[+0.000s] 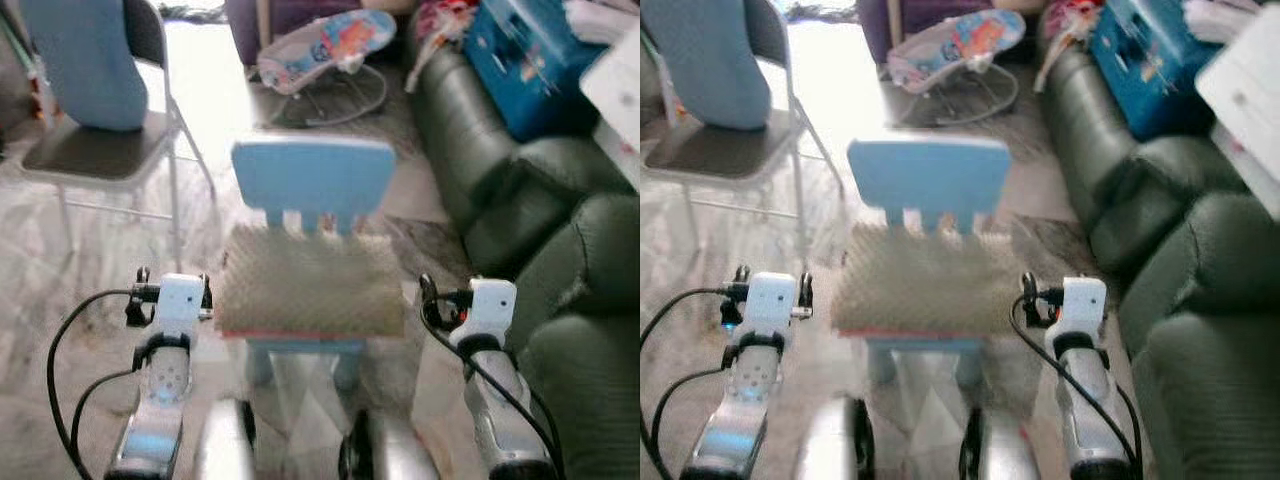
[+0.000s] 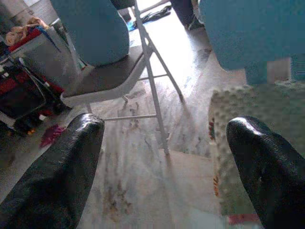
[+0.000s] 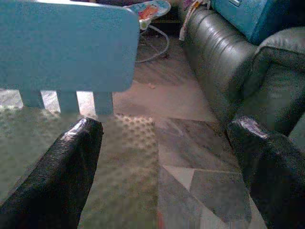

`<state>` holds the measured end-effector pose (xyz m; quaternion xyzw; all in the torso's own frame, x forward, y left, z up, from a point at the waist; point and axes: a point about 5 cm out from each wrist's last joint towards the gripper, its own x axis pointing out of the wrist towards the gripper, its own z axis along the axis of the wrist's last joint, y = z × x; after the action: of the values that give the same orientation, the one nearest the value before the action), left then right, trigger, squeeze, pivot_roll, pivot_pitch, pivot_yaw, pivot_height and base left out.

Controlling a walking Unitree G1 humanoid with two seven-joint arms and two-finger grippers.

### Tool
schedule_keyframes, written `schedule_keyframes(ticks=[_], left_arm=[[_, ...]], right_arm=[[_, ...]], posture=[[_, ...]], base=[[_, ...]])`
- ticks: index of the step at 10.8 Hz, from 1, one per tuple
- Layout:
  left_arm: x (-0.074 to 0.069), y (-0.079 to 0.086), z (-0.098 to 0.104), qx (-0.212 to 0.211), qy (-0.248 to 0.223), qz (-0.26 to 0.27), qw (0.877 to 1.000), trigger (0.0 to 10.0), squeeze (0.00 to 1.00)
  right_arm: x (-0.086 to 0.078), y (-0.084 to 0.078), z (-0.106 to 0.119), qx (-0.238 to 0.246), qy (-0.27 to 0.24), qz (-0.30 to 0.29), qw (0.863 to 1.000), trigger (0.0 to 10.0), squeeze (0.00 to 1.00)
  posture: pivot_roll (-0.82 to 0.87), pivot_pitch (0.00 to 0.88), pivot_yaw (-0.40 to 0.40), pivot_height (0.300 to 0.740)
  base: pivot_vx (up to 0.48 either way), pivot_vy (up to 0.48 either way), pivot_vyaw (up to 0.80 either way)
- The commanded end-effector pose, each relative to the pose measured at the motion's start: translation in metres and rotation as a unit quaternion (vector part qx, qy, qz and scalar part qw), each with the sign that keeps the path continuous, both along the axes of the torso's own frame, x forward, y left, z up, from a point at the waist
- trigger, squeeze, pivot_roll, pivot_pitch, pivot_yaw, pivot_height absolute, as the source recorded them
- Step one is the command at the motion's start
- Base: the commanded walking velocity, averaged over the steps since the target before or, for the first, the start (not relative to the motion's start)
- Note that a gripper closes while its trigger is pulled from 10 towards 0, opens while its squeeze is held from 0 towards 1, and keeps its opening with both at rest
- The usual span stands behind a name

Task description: Move the pillow to the sofa

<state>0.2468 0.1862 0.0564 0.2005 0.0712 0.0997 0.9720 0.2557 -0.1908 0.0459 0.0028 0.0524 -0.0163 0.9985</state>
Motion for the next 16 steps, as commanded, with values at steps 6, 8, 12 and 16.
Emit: schedule_keyframes(ticks=[6,8,12,16], left_arm=[[-0.001,0.008,0.001,0.03,-0.017,0.011,0.999,10.0,0.0],[0.001,0.01,0.002,0.037,-0.021,0.012,0.999,10.0,0.0],[0.003,0.006,0.001,0.034,-0.016,0.0,0.999,10.0,0.0],[0.004,0.004,0.004,0.013,-0.015,-0.012,1.0,10.0,0.0]], right_arm=[[0.02,0.012,0.005,-0.006,-0.005,0.043,0.999,10.0,0.0],[0.025,0.017,0.006,-0.004,-0.01,0.053,0.999,10.0,0.0],[0.022,0.026,0.003,-0.002,-0.01,0.073,0.997,10.0,0.0],[0.024,0.027,0.004,-0.002,-0.012,0.078,0.997,10.0,0.0]], posture=[[-0.02,0.129,-0.063,0.644],[-0.01,0.126,-0.063,0.644],[-0.02,0.131,-0.062,0.629],[-0.02,0.141,-0.058,0.629]], base=[[0.0,0.0,0.0],[0.0,0.0,0.0],[0.0,0.0,0.0],[0.0,0.0,0.0]])
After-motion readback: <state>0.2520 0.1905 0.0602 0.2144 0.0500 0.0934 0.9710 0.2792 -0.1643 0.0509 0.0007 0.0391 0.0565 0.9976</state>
